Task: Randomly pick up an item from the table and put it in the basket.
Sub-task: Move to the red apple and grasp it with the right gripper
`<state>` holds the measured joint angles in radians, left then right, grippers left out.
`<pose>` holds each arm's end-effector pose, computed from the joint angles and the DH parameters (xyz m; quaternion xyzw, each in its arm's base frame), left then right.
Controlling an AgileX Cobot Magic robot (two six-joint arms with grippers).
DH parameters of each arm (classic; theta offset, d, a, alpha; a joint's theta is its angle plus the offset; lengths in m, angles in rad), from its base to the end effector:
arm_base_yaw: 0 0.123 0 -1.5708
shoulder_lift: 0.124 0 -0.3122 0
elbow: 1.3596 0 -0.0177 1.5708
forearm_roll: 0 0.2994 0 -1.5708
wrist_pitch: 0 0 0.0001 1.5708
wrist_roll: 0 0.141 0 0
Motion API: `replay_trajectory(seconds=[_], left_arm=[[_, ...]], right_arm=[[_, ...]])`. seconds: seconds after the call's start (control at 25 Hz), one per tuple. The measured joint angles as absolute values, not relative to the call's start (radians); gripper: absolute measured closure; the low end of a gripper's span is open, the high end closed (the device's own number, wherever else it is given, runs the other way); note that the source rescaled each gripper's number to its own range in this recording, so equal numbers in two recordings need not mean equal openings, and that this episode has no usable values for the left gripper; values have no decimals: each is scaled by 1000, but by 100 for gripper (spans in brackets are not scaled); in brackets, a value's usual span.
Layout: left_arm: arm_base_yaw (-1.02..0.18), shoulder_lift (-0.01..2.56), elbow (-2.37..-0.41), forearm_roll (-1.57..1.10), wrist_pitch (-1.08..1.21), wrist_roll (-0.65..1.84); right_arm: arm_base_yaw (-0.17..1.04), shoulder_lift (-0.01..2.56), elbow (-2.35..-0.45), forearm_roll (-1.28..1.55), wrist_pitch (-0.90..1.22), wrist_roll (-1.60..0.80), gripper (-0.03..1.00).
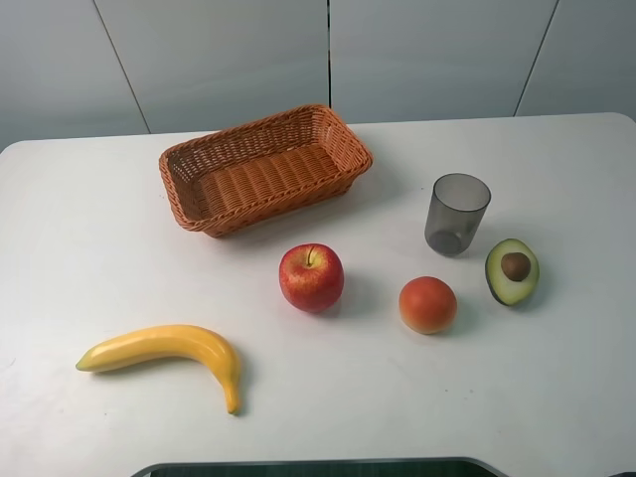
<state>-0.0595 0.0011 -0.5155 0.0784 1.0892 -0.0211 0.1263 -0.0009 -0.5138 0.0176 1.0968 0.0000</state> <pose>0.0519 0.0067 0.2802 0.0141 0.8561 0.0183 0.5163 0.0503 0.0086 0.2784 -0.0548 0.8570 0.0411 0.5108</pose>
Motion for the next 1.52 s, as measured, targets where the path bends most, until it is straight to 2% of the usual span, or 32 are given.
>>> replay_trajectory(seconds=[1.28,1.52], left_arm=[[-60,1,-515,78,1089,-21],[-60,1,-515,78,1089,-21]], right_arm=[[126,-1,-514,19,1110,0,-3],[126,209,-599,27,1157,0,-3]])
